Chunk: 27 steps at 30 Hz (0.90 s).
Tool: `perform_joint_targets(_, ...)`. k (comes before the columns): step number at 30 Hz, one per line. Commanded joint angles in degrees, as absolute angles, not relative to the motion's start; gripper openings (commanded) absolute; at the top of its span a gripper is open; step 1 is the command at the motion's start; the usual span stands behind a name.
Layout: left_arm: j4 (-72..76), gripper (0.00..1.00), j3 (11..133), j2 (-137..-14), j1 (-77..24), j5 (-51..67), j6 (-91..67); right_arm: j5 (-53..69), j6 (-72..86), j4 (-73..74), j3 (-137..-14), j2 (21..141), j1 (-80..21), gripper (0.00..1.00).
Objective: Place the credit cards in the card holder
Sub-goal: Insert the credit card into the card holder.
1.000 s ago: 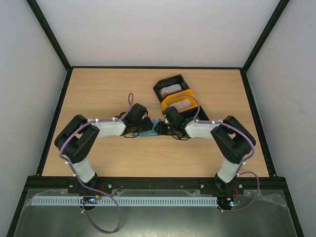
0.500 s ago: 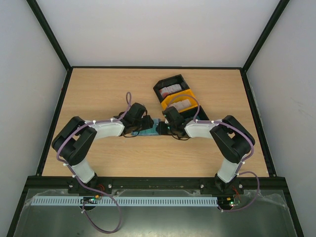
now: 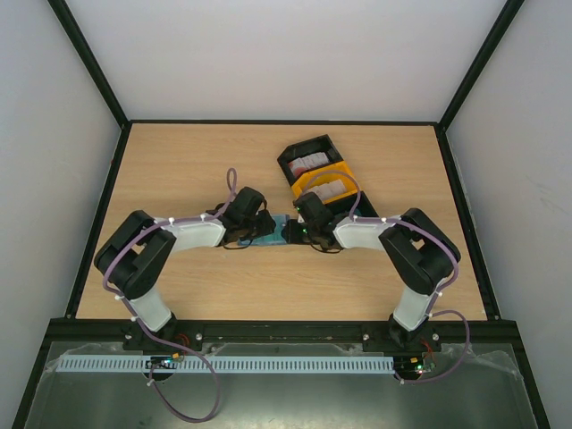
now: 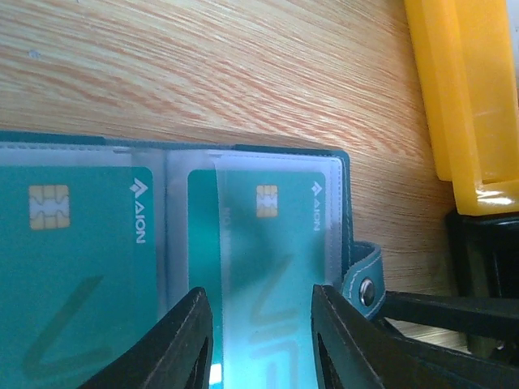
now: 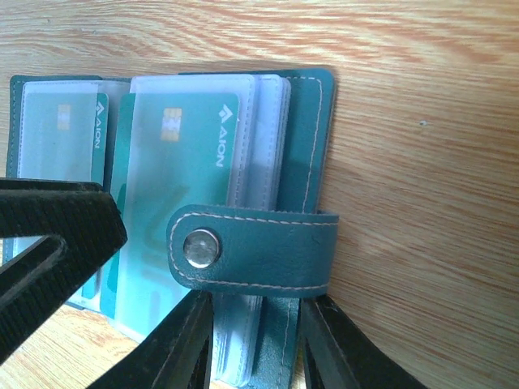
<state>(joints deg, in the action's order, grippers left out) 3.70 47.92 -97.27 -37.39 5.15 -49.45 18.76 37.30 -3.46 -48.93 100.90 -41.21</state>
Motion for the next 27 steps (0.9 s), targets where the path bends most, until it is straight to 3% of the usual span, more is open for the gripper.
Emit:
perform_joint_targets(1, 4.1, 0.33, 47.7, -98.6, -37.8, 7.0, -48.8, 18.9, 36.9, -1.6, -49.4, 102.7, -41.0, 0.31)
perform_joint_targets(9, 5.1, 0.32, 47.3, -97.6, -38.0, 7.4, -48.2, 18.8, 37.2, -1.6, -49.6, 102.3, -41.1, 0.30)
perform_joint_targets(15, 1.5, 0.49, 47.2, -96.0, -38.3, 1.9, -48.7, 18.1, 37.2, -1.4, -49.4, 102.5, -41.1, 0.31)
perform_joint_targets(18, 0.5, 0.51, 47.5, -96.7, -38.6, 1.4, -48.8, 18.2, 37.3, -1.4, -49.4, 102.8, -41.0, 0.31)
perform_joint_targets(22, -0.2, 0.51, 48.0, -98.3, -38.9, 1.3, -49.0, 18.1, 37.2, -1.2, -49.4, 102.8, -41.1, 0.31)
perform_joint_targets(27, 0.7, 0.38, 48.2, -99.0, -39.1, 3.0, -48.7, 18.1, 37.0, -1.1, -49.4, 102.8, -41.1, 0.31)
